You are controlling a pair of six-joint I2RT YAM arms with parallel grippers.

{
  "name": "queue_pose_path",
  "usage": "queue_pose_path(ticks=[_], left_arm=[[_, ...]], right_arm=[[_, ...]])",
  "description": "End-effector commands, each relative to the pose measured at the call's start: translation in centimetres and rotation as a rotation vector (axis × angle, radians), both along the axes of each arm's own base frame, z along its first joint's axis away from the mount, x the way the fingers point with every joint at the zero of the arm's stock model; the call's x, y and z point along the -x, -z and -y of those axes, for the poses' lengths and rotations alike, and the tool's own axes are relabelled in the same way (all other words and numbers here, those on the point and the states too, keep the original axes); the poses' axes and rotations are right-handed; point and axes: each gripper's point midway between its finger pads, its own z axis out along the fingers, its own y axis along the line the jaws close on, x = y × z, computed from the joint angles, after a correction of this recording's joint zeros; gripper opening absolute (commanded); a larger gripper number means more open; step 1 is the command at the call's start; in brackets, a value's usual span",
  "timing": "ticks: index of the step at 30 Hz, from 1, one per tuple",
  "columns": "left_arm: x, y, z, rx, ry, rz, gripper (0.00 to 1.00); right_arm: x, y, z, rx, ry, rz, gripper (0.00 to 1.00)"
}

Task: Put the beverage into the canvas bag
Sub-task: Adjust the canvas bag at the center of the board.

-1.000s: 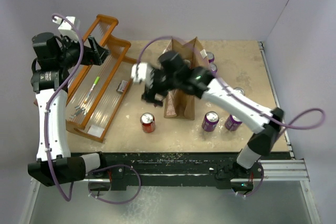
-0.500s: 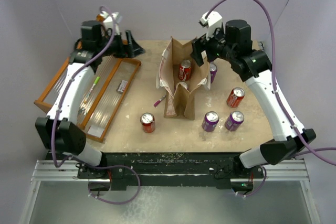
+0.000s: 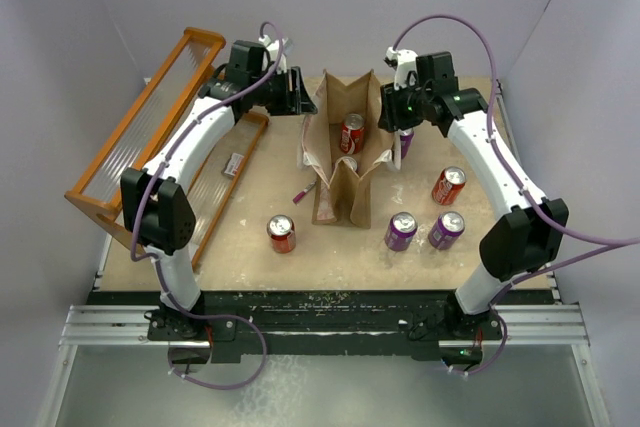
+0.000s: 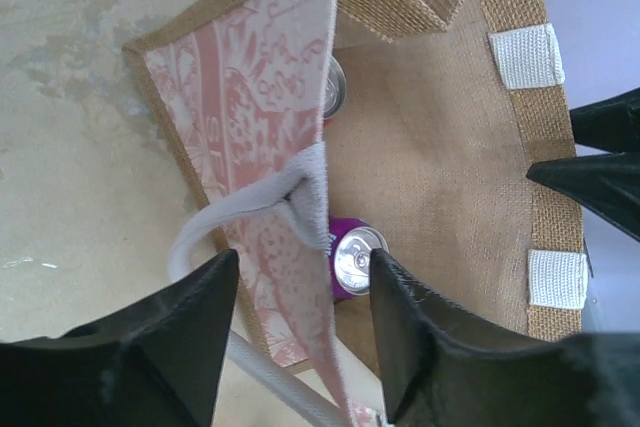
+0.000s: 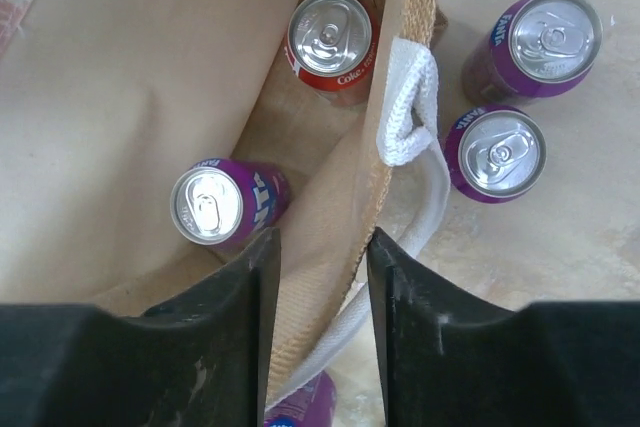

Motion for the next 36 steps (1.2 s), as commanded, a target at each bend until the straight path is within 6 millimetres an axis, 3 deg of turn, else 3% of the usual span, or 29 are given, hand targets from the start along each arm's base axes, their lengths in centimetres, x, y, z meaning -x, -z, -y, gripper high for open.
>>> queue_pose_path(ticks=[1, 5, 8, 15, 25, 30, 36], left_arm=[[1.1, -0.7, 1.6, 0.023, 0.019, -0.011, 0.48], [2.3, -1.4, 2.0, 0.036, 0.059, 0.000, 0.25], [2.2, -3.4, 1.9, 0.034, 0.074, 0.067, 0.00], [1.7, -7.9, 2.5, 0.076, 0.089, 0.183, 0.00], [2.1, -9.8, 3.0, 0.044, 0.116, 0.259, 0.00], [1.9, -10.2, 3.3, 0.054, 0.114, 0.258, 0.00], [1.6, -9.2, 3.7, 0.066, 0.118, 0.218, 0.00]], right_arm=[[0.0, -1.4, -0.2, -0.034, 0.004, 0.022, 0.34], [-0.8, -3.3, 0.3, -0.026, 0.026, 0.069, 0.03], [-1.2, -5.4, 0.3, -0.032, 0.025, 0.116, 0.00], [-0.8, -7.9, 0.3, -0.039, 0.010, 0.168, 0.00], [-0.5, -10.2, 0.7, -0.021, 0.000, 0.211, 0.00], [-0.3, -9.3, 1.0, 0.010, -0.007, 0.184, 0.00], [-0.7, -6.2, 1.2, 0.049, -0.024, 0.136, 0.00]])
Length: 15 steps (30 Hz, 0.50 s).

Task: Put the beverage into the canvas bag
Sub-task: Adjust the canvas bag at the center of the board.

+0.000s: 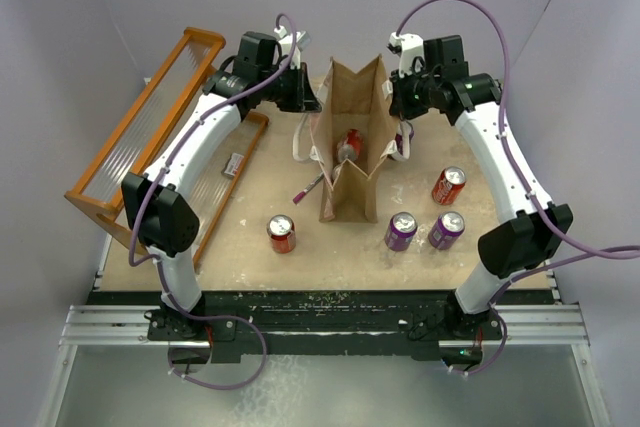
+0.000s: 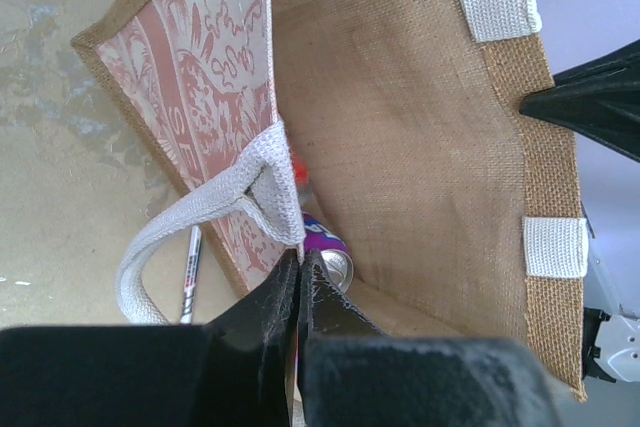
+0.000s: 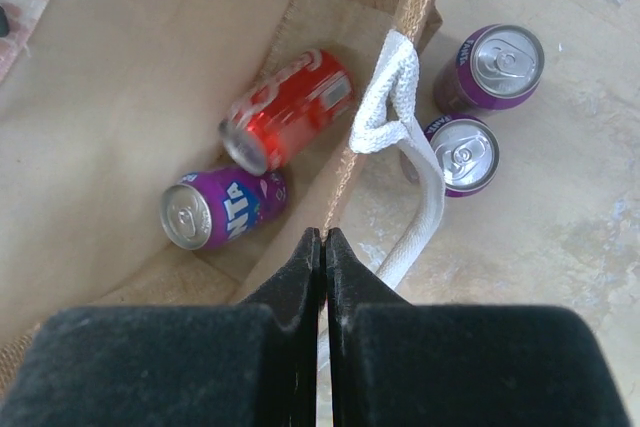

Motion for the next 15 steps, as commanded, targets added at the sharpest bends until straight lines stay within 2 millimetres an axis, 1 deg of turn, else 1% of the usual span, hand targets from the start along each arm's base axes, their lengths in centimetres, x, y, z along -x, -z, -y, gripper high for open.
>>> queue_pose_path(ticks=[1, 3, 8, 15], left_arm=[[-0.8, -6.0, 0.8, 0.104, 0.020, 0.155, 0.00], [-1.0, -5.6, 0.9, 0.103, 0.018, 0.143, 0.00], [-1.7, -3.3, 1.2, 0.085, 0.016, 0.104, 0.00], [-2.3, -1.7, 1.7, 0.081, 0.030, 0.085, 0.00]], right_arm=[[-1.2, -1.6, 0.4, 0.017, -0.012, 0.101, 0.00], [-1.5, -0.8, 0.6, 0.036, -0.017, 0.082, 0.00], [-2.0, 0.7, 0.9, 0.065, -0.023, 0.051, 0.00], [-2.4, 1.8, 1.4, 0.101, -0.033, 0.030, 0.00]])
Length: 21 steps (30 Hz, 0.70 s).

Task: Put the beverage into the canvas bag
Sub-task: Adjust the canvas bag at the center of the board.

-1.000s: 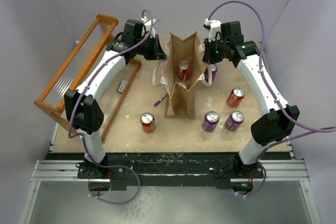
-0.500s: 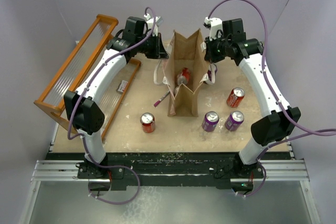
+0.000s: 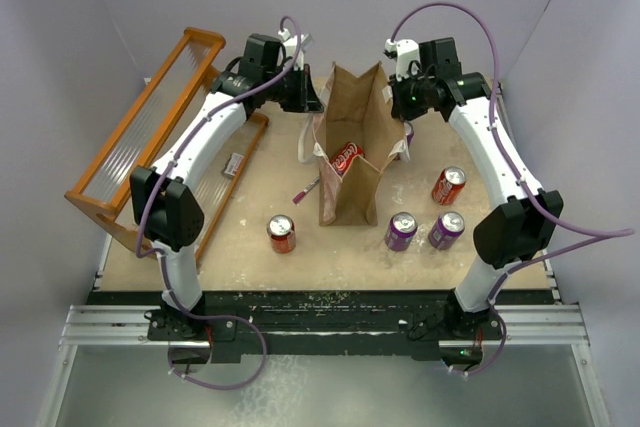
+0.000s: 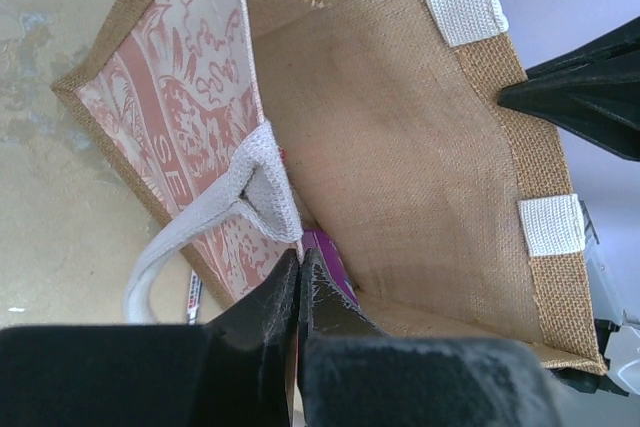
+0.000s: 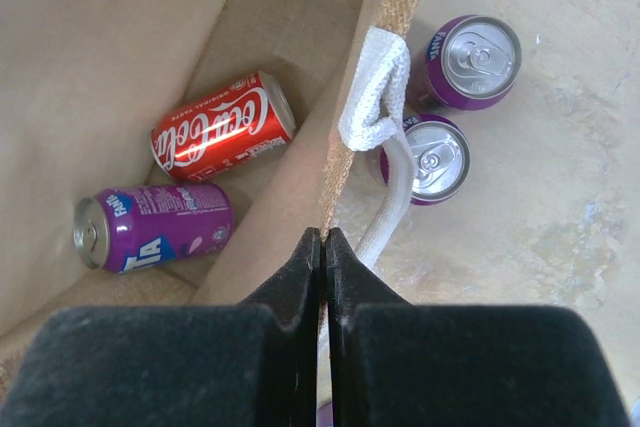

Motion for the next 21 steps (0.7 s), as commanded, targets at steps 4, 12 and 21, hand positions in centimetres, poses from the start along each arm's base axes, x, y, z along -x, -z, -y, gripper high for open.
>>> queue_pose_path(ticks=[4, 12, 21], left_arm=[[-1.2, -3.9, 1.6, 0.111, 0.046, 0.111, 0.00], [-4.3, -5.6, 0.5, 0.122, 0.047, 0.207, 0.00], [-2.7, -1.2, 0.9, 0.135, 0.175, 0.079, 0.06]], right_arm=[[-0.6, -1.8, 0.2, 0.008, -0.024, 0.062, 0.07], [-1.1, -4.5, -2.6, -0.109, -0.127, 0.099, 0.00], [0.4, 0.0, -3.2, -0.100, -0.204, -0.022, 0.11]])
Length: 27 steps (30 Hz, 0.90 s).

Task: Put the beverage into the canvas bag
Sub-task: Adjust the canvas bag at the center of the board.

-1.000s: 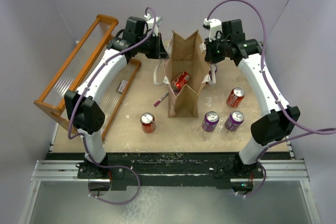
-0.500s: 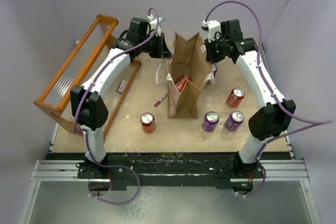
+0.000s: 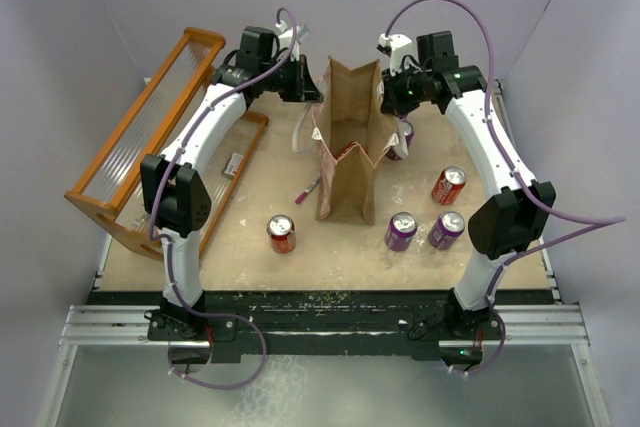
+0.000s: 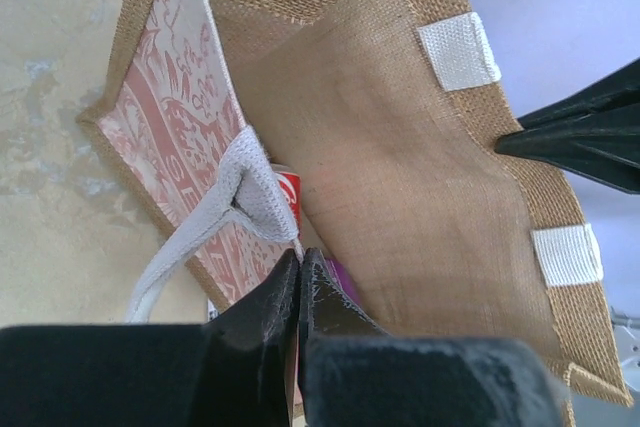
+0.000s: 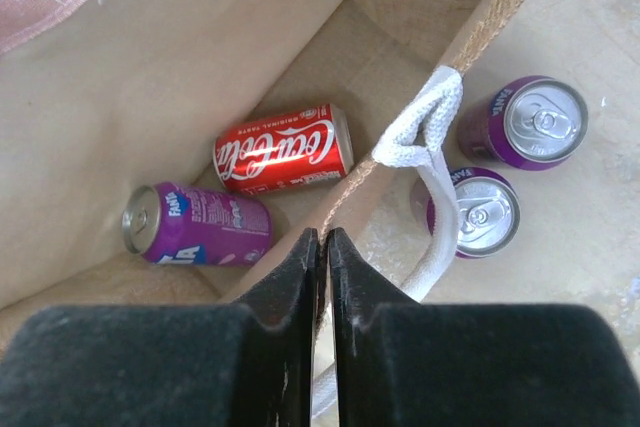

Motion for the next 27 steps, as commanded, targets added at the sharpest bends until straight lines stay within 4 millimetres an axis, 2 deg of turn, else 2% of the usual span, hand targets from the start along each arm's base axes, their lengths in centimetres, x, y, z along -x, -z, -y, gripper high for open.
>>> queue_pose_path(ticks=[1, 3, 8, 11, 14, 17, 22, 27], left_arm=[[1.5, -1.0, 1.3, 0.078, 0.164, 0.047, 0.10], [2.4, 0.0, 1.5, 0.068, 0.213, 0.050, 0.17], [4.1, 0.9, 0.8, -0.013, 0.315, 0.171, 0.36], [5.0, 2.3, 0.4, -0.078, 0.374, 0.217, 0.43], [5.9, 3.3, 0.3, -0.124, 0.423, 0.224, 0.47], [6.0, 3.7, 0.1, -0.148, 0.428, 0.230, 0.51], [4.6, 2.4, 0.2, -0.161, 0.395, 0.277, 0.59], [1.7, -1.6, 0.5, -0.152, 0.304, 0.409, 0.74]], right_arm=[[1.8, 0.9, -0.3, 0.003, -0.091, -0.018, 0.18], [2.4, 1.8, -0.2, 0.017, -0.127, -0.024, 0.27], [3.2, 4.3, 0.1, 0.053, -0.176, -0.026, 0.49], [3.7, 5.0, 0.4, 0.071, -0.180, -0.038, 0.54], [3.6, 4.7, 0.7, 0.078, -0.169, -0.005, 0.59], [3.7, 4.4, 0.6, 0.062, -0.147, -0.008, 0.61], [3.6, 2.9, 0.3, 0.056, -0.167, -0.009, 0.66], [1.6, 0.2, 0.0, 0.037, -0.151, 0.106, 0.76]])
